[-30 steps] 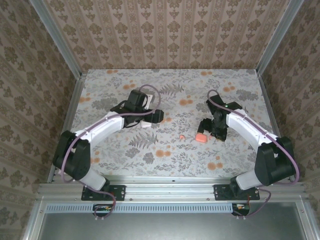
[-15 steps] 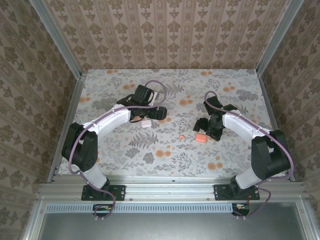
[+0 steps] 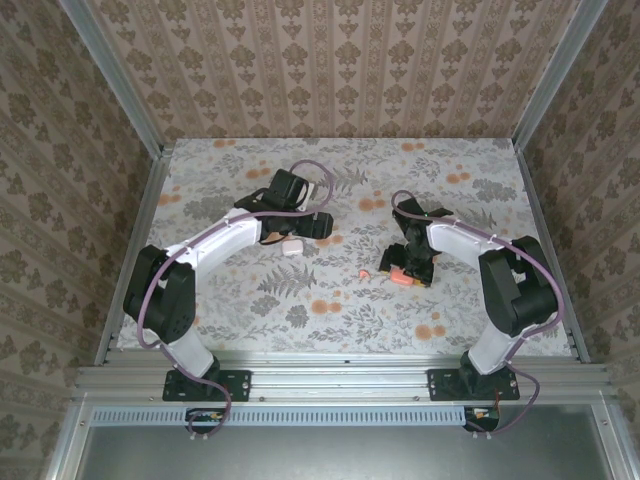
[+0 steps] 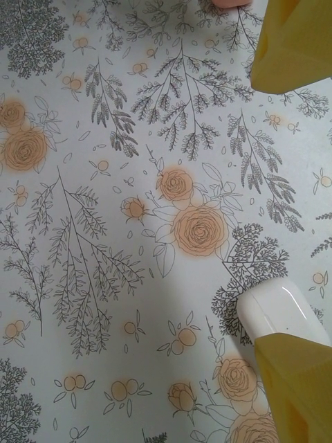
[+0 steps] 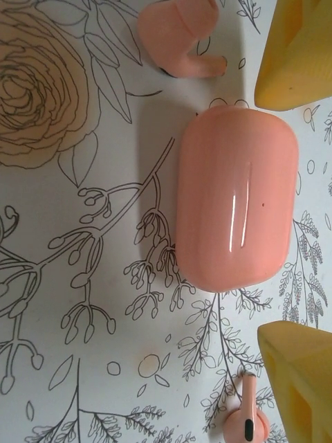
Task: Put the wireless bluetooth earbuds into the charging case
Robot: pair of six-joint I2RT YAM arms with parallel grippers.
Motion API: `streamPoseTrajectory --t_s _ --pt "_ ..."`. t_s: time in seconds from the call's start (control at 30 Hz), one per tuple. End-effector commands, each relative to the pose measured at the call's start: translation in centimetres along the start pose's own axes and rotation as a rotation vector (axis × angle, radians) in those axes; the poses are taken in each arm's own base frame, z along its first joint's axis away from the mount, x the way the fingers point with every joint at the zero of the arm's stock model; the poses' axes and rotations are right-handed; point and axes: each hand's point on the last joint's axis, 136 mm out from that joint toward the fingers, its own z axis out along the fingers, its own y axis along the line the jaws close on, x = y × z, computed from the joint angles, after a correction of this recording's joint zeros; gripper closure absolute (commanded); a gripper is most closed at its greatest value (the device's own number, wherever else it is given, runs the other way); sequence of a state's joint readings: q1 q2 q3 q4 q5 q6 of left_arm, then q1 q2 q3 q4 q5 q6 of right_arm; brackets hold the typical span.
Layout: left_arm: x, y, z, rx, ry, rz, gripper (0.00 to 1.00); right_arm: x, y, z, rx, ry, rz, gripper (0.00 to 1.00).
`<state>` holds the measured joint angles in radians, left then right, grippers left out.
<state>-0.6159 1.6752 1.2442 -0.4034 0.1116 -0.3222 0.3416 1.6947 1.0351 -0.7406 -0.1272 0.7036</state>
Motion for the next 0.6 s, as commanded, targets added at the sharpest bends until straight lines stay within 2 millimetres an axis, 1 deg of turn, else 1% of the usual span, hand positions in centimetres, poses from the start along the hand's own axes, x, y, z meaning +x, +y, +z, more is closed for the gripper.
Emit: streamPoseTrajectory --t_s 0.0,0.13,0.23,0.3,0.47,0.57 --pt "-0.5 -0.6 -0.8 0.011 -0.038 -0.014 0.1 0.0 -1.1 0.0 0.069 -0.009 -0.034 0.19" --pt "-0.6 -0.9 -0.7 0.019 -0.048 -0.01 0.1 -0.6 -1.5 -0.1 0.103 -0.035 -0.054 0.22" --pt "-0.6 -0.9 -0.7 0.017 -0.05 -0.004 0.1 -1.1 -1.3 -0.2 0.106 -0.048 -0.066 0.25" --pt "-0.4 -0.8 -0.7 0.014 -0.047 -0.001 0.1 -1.1 -1.1 0.0 0.107 -0.042 -0.073 0.25" --pt "0.0 -0.5 -0.7 0.005 -0.042 0.007 0.09 -0.4 -0.8 0.8 0.14 -0.004 -0.104 0.25" --pt "0.6 -0.3 -0.7 0.0 -0.037 0.005 0.09 0.1 -0.9 1.2 0.187 0.015 -0.136 0.25"
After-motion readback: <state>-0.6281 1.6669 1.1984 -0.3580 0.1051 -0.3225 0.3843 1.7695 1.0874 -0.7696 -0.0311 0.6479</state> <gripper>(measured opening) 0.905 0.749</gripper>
